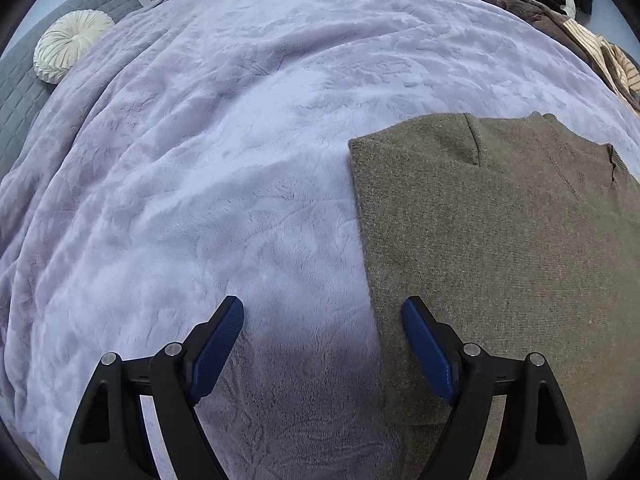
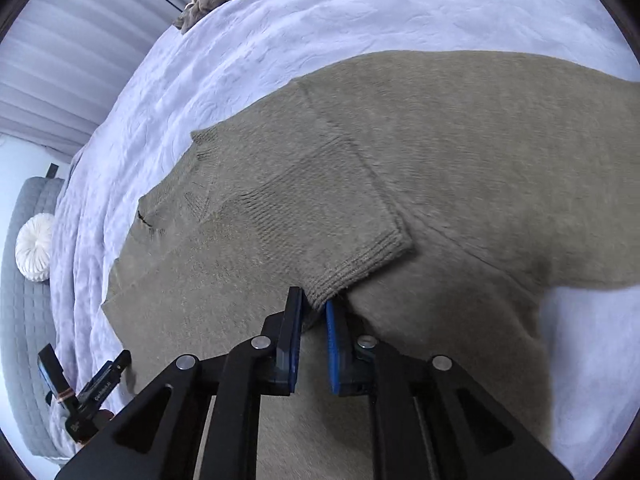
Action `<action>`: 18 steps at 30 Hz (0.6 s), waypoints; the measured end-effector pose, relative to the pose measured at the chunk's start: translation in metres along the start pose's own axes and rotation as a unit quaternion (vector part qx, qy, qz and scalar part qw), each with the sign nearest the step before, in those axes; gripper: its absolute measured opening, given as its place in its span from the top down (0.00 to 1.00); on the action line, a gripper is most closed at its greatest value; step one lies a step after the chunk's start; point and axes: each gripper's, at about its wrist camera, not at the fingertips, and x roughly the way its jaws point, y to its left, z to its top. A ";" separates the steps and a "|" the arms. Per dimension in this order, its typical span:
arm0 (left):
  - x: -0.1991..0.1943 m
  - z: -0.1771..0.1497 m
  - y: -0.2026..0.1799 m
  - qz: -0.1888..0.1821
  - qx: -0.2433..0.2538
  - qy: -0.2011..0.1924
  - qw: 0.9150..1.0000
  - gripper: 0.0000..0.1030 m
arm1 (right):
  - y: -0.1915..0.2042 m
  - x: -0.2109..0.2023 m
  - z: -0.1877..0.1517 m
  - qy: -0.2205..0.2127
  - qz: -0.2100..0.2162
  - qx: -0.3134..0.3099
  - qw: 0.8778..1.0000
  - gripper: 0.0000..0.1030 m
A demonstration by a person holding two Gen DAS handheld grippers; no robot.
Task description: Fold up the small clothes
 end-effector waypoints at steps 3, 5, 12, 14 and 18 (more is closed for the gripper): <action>-0.015 -0.002 -0.007 -0.015 -0.002 -0.001 1.000 0.20 | -0.015 -0.014 -0.008 0.003 0.001 0.013 1.000 0.86; -0.026 -0.003 -0.016 -0.031 0.002 -0.003 1.000 0.20 | -0.023 -0.022 -0.010 0.009 0.013 0.027 0.999 0.85; -0.054 -0.017 -0.087 -0.090 0.046 0.008 0.995 0.20 | -0.053 -0.043 -0.019 0.014 0.037 0.065 0.997 0.67; -0.056 -0.024 -0.111 -0.108 0.058 0.019 0.992 0.20 | -0.064 -0.050 -0.021 0.013 0.040 0.076 0.996 0.67; -0.058 -0.039 -0.164 -0.135 0.085 0.042 0.986 0.20 | -0.089 -0.065 -0.022 0.002 0.049 0.096 0.994 0.67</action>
